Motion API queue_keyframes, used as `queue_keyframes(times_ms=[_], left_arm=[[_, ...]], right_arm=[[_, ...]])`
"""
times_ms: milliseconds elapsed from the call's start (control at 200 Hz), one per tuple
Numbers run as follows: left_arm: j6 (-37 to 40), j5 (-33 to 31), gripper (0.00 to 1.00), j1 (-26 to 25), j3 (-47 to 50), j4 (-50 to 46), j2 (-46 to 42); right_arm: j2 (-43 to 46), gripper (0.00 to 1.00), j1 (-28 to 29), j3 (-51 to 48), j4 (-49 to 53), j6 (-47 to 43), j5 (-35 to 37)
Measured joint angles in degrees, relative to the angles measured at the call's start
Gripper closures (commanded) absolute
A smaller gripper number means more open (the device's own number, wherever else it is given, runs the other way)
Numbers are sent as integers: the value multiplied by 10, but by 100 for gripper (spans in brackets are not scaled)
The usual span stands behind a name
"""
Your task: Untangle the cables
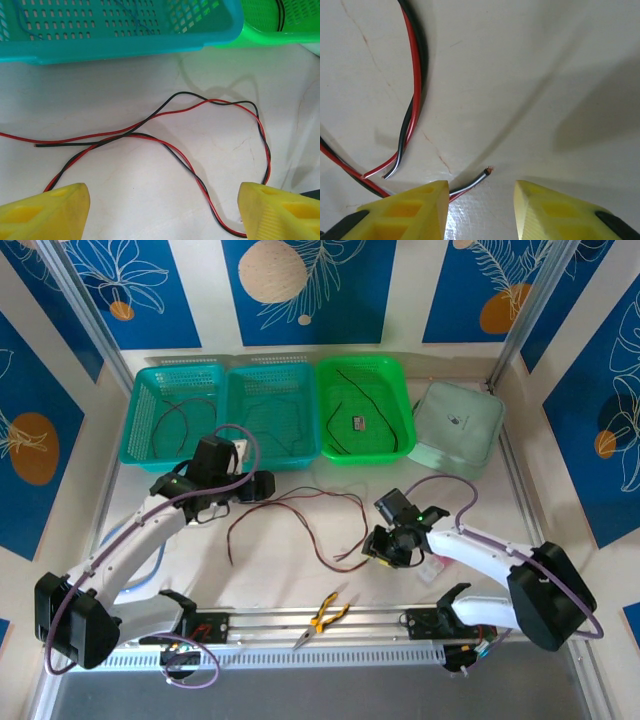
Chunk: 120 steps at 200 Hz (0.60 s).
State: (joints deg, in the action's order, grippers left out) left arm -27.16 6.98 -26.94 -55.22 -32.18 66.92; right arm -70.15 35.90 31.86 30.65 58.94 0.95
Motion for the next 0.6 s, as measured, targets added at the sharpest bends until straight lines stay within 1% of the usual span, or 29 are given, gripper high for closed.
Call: queue_keyframes(times_ms=[135,265,550,600], left_arm=[[-2,-2,23,-4,0,0,0],[-7,-2,23,-7,0,0,1],[-10,-2,23,-12,0,0,4],[-10,-2,23,-13,0,0,4]], right_arm=[[-18,67,0,0,-14,0,-4],[-32,68,-1,0,-26,-4,-9],[-54,78,-7,14,-9,-9,-12],[-59,79,-7,18,-3,-10,-12]])
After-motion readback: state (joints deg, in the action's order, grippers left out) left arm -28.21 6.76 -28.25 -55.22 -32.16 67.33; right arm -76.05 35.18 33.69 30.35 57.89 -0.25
